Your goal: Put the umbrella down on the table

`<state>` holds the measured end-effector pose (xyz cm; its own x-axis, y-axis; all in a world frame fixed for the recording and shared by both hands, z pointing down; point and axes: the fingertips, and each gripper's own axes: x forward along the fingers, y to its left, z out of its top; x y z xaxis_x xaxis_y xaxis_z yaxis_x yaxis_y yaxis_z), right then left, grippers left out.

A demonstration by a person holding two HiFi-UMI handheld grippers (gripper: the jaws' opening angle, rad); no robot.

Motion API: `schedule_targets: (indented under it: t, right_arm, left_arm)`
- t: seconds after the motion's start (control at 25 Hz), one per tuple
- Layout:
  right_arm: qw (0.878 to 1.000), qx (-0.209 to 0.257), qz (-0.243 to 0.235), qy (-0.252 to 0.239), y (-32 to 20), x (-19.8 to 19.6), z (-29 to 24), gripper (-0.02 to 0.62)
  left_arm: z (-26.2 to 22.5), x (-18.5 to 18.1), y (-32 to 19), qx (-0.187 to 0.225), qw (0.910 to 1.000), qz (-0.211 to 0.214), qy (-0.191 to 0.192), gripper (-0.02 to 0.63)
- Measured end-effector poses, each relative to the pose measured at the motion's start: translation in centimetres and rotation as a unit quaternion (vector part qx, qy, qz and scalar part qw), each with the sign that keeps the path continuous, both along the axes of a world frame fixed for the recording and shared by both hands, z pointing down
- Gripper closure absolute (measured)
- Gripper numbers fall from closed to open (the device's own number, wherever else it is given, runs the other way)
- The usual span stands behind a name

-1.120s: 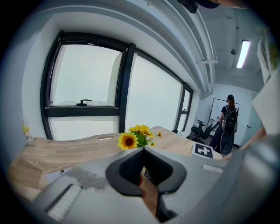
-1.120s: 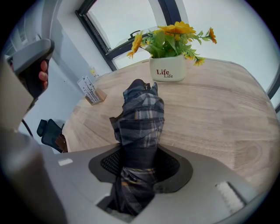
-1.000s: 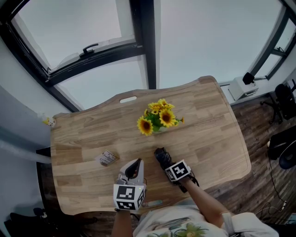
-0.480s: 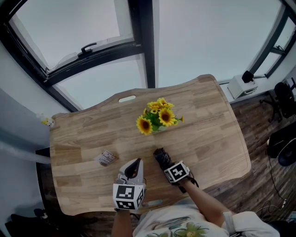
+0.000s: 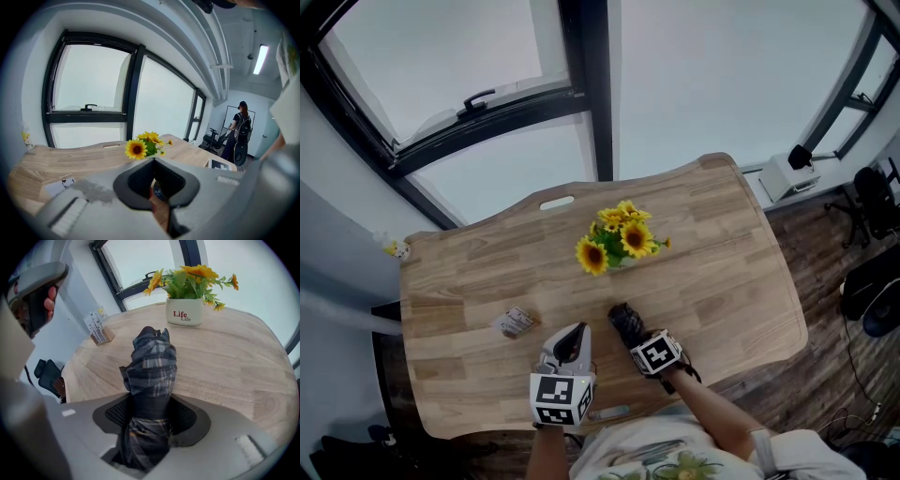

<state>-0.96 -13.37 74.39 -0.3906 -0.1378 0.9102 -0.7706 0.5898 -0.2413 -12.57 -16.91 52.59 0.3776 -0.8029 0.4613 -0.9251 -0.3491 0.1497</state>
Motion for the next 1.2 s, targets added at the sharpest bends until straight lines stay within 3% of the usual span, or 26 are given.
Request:
schedule_targets:
  t: [0.32,0.8,1.2]
  right_arm:
    - [1.0,0.005,0.0,-0.012,0.4,-0.4,-0.4,0.284]
    - [0.99,0.089,0.044,-0.095,-2.1,-1.0,-7.0,0.281]
    - [0.964,0.189,0.082,-0.17,-3.7,-1.0,-16.3,0.392]
  left_arm:
    - [-0.3,0.2,0.3,0.004,1.0,0.003,0.002,0.604]
    - [-1.1,-0.2,1.3,0.015,0.9999,-0.003,0.001,0.604]
    - [-2.6,-0.3,2.2,0.032,0.9995,-0.009,0.002,0.603]
